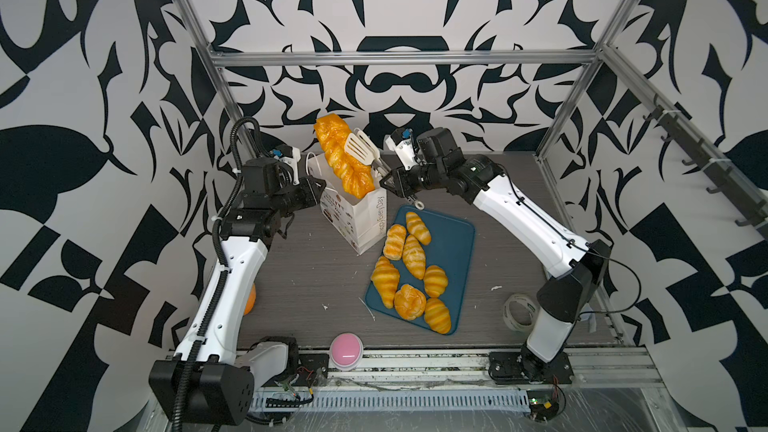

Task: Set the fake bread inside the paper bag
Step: 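Carry the loaf with the tongs over the bag opening held by the left gripper, then lower the twisted loaf into the bag and open the tongs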

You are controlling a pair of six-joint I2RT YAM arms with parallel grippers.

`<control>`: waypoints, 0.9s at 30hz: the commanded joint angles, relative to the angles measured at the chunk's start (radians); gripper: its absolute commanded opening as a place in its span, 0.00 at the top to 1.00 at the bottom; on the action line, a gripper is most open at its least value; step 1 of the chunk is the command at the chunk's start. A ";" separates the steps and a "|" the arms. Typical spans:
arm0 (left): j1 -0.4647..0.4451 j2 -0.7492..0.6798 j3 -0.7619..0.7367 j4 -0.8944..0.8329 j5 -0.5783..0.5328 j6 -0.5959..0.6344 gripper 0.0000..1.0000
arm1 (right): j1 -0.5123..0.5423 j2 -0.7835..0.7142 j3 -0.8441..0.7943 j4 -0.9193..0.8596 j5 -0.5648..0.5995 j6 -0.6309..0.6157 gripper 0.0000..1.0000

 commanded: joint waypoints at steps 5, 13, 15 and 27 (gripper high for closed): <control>0.008 -0.020 -0.015 0.010 0.009 -0.008 0.87 | 0.003 -0.033 0.006 0.067 0.027 -0.028 0.69; 0.010 -0.018 -0.016 0.011 0.009 -0.009 0.87 | 0.003 -0.010 0.001 0.040 0.051 -0.030 0.69; 0.010 -0.018 -0.016 0.012 0.009 -0.008 0.87 | 0.003 -0.007 -0.003 0.038 0.048 -0.030 0.69; 0.011 -0.022 -0.016 0.011 0.009 -0.009 0.87 | 0.007 -0.002 -0.023 0.015 0.030 -0.024 0.67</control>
